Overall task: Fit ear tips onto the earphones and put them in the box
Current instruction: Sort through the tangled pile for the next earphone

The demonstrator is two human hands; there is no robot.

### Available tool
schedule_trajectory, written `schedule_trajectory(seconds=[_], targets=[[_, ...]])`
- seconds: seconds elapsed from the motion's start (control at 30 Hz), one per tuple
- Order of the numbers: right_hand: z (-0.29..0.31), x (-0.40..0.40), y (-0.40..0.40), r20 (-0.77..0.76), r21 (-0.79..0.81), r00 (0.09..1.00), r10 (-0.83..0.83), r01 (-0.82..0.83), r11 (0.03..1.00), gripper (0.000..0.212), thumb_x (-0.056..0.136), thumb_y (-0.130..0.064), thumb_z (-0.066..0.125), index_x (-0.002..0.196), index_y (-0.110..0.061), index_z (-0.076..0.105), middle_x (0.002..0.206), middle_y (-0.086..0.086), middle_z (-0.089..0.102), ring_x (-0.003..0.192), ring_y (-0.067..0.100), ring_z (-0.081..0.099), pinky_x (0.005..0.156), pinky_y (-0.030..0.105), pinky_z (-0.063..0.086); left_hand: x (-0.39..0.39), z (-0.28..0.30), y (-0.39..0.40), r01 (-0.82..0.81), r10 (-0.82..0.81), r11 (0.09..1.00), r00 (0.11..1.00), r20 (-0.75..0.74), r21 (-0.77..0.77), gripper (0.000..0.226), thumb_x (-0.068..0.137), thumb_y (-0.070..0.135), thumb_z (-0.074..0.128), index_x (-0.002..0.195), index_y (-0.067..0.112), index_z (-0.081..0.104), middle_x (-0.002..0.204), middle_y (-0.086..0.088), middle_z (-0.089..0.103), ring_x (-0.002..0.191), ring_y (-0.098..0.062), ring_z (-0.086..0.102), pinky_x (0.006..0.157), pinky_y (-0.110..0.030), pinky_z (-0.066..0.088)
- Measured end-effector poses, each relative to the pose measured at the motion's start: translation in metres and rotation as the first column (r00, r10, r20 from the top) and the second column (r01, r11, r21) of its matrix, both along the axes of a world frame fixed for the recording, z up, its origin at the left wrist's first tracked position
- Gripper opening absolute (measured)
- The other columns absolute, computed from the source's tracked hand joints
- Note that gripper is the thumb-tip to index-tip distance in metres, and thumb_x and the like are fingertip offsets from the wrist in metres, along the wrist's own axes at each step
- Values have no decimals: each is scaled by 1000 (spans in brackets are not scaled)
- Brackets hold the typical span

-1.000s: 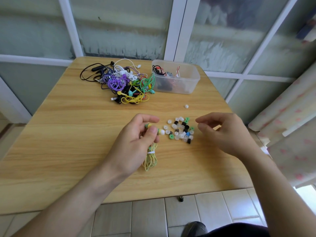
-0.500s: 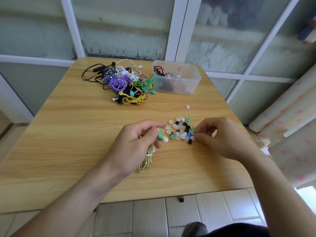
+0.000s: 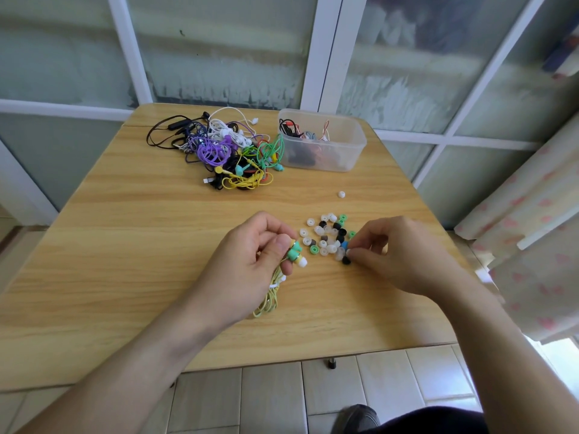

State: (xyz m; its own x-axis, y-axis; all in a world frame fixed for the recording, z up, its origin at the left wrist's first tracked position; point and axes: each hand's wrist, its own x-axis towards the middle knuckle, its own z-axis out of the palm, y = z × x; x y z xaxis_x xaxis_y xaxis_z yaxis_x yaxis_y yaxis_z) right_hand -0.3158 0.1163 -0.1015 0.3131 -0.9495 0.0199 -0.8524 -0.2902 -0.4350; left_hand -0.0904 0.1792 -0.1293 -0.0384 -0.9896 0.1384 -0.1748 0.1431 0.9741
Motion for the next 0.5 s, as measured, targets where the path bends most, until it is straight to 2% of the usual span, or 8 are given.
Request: schedule_trajectory(seconds=[0.07,0.13,0.2,0.27,0.33,0.4,0.5], targets=[[2,1,2,82,-60,996,-42,47,997,8,85,-25,73,78,-30,71,72,-17,65,74,0,59,62,8,43,-1,0,0,-10,10,1000,1000,-13,-4,13,98,15,50,94,20,61,69,-3,67,65,-16,59,62,-35,45],[6,6,6,274,-128,958,-87,126,984,9,85,-22,72,78,-27,71,73,-16,69,73,-1,63,61,10,47,-1,1,1,-29,30,1000,998,-51,3,13,98,16,50,93,20,61,67,0,66,65,-17,58,62,-35,44],[10,16,13,537,-84,838,-91,161,983,6,85,-15,74,81,-18,71,73,-9,73,66,6,69,60,16,52,-2,2,1,-42,42,999,996,-76,4,12,98,16,50,93,19,61,66,0,66,64,-17,57,62,-33,43],[9,31,21,715,32,695,-82,85,996,5,83,-6,75,82,-7,70,70,3,74,61,17,71,58,23,55,-4,3,1,-34,33,999,995,-95,-6,12,98,16,50,94,18,61,66,0,67,63,-16,56,59,-29,43],[5,43,27,777,100,626,-61,-28,995,8,81,-2,76,85,-4,70,71,9,73,61,20,70,57,26,56,-5,4,2,-19,16,1000,993,-118,-19,12,99,14,49,95,14,60,65,2,67,61,-9,56,55,-20,43],[-2,50,30,790,124,613,-24,-122,985,14,79,-7,79,91,-7,72,78,10,74,67,21,69,60,30,57,-6,6,3,-12,7,999,990,-143,-31,12,99,11,47,96,9,59,64,3,66,59,-7,55,52,-15,43],[-7,55,31,823,155,567,-31,-172,973,21,75,-17,78,94,-8,76,86,9,76,72,18,67,61,30,56,-5,7,3,-27,17,997,989,-144,-65,11,98,11,47,97,10,58,64,0,65,57,-9,54,51,-17,43]])
